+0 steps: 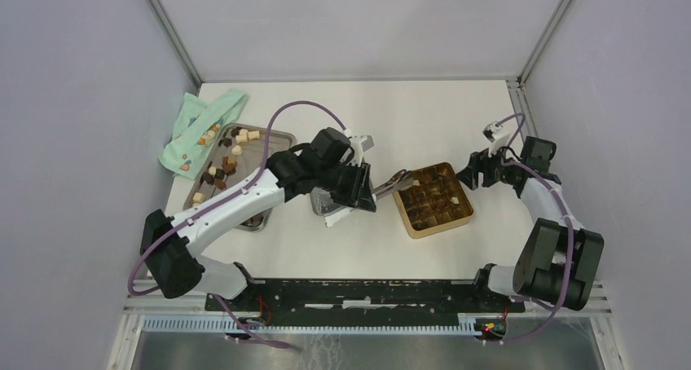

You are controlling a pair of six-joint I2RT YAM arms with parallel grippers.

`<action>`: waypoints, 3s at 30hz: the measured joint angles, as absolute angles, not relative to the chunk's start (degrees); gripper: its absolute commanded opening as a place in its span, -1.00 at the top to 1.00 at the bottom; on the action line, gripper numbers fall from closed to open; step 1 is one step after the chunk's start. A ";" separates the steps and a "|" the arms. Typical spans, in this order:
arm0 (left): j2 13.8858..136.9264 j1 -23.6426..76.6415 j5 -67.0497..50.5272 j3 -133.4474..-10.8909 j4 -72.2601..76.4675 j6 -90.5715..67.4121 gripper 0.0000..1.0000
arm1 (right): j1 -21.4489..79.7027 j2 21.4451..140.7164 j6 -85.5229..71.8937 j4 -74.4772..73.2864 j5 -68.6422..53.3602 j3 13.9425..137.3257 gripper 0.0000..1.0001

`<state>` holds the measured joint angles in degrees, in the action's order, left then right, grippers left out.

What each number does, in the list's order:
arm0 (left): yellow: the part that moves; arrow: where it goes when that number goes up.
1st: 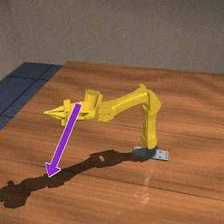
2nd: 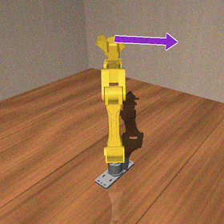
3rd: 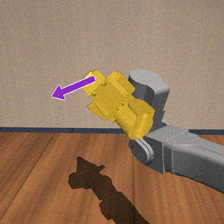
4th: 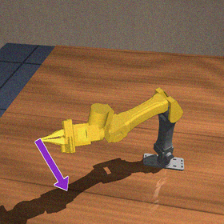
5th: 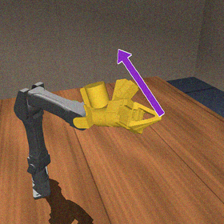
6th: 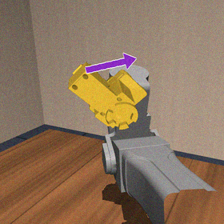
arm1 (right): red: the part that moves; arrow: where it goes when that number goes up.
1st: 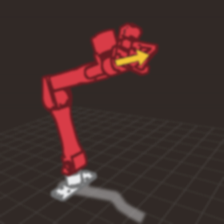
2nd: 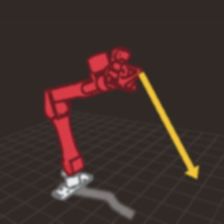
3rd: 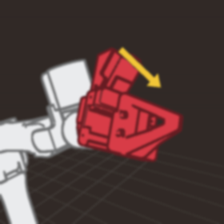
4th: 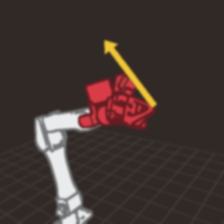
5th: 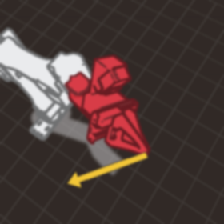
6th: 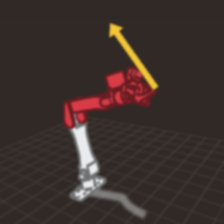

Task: Pack the chocolate
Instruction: Pick up the packing box from the center of the board, then place the packing box at the center of the board.

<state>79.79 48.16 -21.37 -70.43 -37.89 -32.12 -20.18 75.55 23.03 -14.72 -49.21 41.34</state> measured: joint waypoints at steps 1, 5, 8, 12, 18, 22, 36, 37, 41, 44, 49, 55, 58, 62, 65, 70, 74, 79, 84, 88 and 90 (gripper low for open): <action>80.01 48.40 -21.39 -70.46 -37.50 -32.12 0.96 | -19.20 75.83 23.18 -15.11 -48.16 42.06 -0.42; 80.16 49.17 -21.37 -70.46 -36.62 -32.12 0.96 | -14.52 77.84 23.77 -17.21 -41.15 44.38 -0.32; 80.16 49.39 -21.34 -70.43 -36.21 -32.10 0.96 | -13.10 79.33 24.21 -18.85 -37.76 44.91 -0.23; 80.14 49.54 -21.28 -70.43 -35.86 -32.10 0.96 | -11.51 81.21 24.69 -20.32 -34.54 45.12 -0.10; 80.14 49.54 -21.23 -70.43 -35.81 -32.10 0.96 | -9.52 84.03 24.75 -20.88 -32.16 45.71 0.22; 80.14 49.60 -21.21 -70.43 -35.83 -32.10 0.96 | -8.62 84.62 24.03 -20.49 -31.90 45.95 0.52; 78.78 49.87 -19.94 -70.43 -35.27 -32.08 0.96 | -8.34 82.17 21.43 -16.62 -28.86 45.47 1.00; 78.41 49.98 -19.73 -70.43 -34.98 -32.08 0.96 | -8.32 81.19 21.23 -16.47 -28.80 45.47 1.00; 77.36 50.28 -19.51 -70.43 -33.71 -32.05 0.96 | -8.29 77.17 20.88 -15.92 -28.86 45.54 1.00; 76.88 50.54 -19.44 -70.43 -33.01 -32.05 0.96 | -8.29 74.17 21.04 -15.05 -30.00 45.93 1.00; 76.60 51.22 -19.31 -70.46 -32.47 -32.01 0.96 | -8.29 70.43 22.02 -13.80 -32.53 46.65 1.00; 76.60 52.71 -19.33 -70.74 -32.40 -31.94 0.96 | -8.29 69.10 22.02 -13.26 -35.09 47.53 1.00; 76.60 53.45 -19.33 -70.76 -32.38 -31.92 0.96 | -8.25 69.65 20.29 -13.10 -35.18 47.53 1.00; 77.10 54.30 -19.40 -70.78 -32.18 -31.59 0.96 | -8.25 73.12 16.29 -11.73 -35.11 46.81 1.00; 79.26 55.00 -19.38 -71.57 -32.21 -30.76 0.96 | -8.25 75.55 14.28 -10.94 -34.70 45.28 0.99; 84.62 56.45 -18.68 -73.73 -33.21 -28.73 0.96 | -8.25 79.37 12.38 -11.20 -33.82 44.25 0.93; 89.23 58.35 -17.02 -76.36 -34.61 -27.33 0.96 | -8.25 81.12 11.33 -10.96 -33.54 44.10 0.84; 92.62 60.66 -15.07 -78.76 -37.08 -26.55 0.96 | -8.25 82.98 10.74 -10.79 -33.43 44.10 0.53; 94.13 61.54 -13.43 -80.34 -39.31 -25.69 0.97 | -8.25 83.20 10.09 -10.22 -34.13 44.10 0.15; 95.02 61.76 -12.43 -81.45 -40.51 -25.50 0.96 | -8.25 83.15 9.82 -9.93 -34.52 44.10 -0.05; 95.55 61.87 -12.21 -81.89 -40.86 -24.77 0.95 | -8.25 82.91 9.82 -9.96 -34.50 44.10 -0.12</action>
<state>95.55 61.87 -12.21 -81.89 -40.86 -24.77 -8.25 82.91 9.82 -9.96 -34.50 44.10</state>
